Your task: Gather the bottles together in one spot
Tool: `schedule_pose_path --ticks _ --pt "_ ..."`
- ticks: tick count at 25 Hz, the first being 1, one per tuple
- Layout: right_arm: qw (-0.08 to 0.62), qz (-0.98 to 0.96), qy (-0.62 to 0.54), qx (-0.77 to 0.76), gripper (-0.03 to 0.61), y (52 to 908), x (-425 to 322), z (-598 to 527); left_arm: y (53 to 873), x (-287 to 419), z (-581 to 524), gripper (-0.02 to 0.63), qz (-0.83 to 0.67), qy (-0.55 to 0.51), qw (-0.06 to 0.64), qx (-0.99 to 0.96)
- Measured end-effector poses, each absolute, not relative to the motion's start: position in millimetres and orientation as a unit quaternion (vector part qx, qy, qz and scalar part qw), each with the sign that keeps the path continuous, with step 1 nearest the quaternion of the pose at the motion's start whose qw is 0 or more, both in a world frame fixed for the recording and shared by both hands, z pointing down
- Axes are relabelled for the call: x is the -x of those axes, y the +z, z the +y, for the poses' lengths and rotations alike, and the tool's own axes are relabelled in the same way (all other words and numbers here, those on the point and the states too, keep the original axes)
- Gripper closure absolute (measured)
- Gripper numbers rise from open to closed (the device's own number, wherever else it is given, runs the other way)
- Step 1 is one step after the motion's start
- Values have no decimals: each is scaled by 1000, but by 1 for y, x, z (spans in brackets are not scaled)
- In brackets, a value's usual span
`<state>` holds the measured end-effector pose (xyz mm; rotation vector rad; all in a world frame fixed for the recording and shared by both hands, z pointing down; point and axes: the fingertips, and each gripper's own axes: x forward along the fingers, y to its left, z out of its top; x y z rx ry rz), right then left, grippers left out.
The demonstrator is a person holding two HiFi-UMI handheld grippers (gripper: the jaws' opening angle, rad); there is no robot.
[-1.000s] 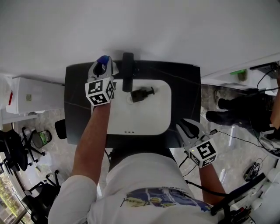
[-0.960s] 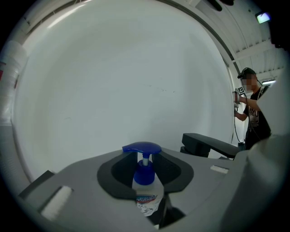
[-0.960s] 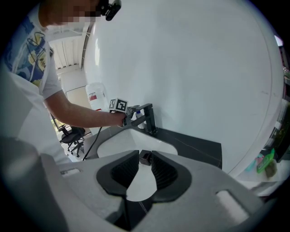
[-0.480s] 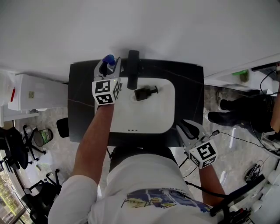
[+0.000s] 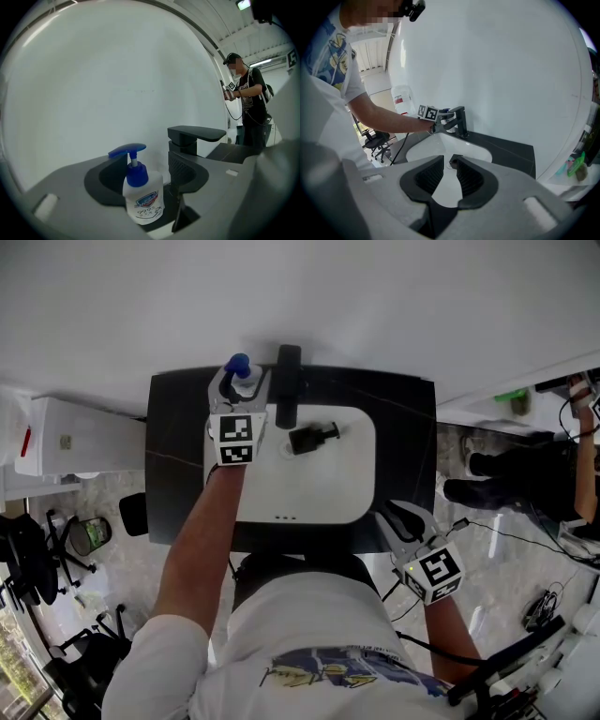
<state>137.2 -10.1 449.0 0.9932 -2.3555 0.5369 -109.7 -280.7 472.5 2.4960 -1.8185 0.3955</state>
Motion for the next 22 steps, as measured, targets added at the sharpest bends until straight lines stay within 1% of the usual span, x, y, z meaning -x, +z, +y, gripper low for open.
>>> schedule_pose_path --ticks 7,10,15,17,21,22 --pt "272 -869 196 -365 491 446 -132 -5 463 107 -275 320 -575 57 38 -815" --pt "280 -865 200 -365 491 450 -131 -1 464 108 -273 295 -573 47 29 -818" --pt "294 -860 203 -365 491 454 -131 5 465 114 -273 278 -579 53 -6 -814" --pt "296 -859 204 -364 491 455 -129 8 466 114 -273 269 -579 55 -10 -813" --pt "295 -860 202 -364 491 453 -123 8 470 111 -273 219 -576 79 -24 -813" --pt "294 -861 202 -363 491 453 -122 8 472 110 -273 182 -575 85 -28 -813"
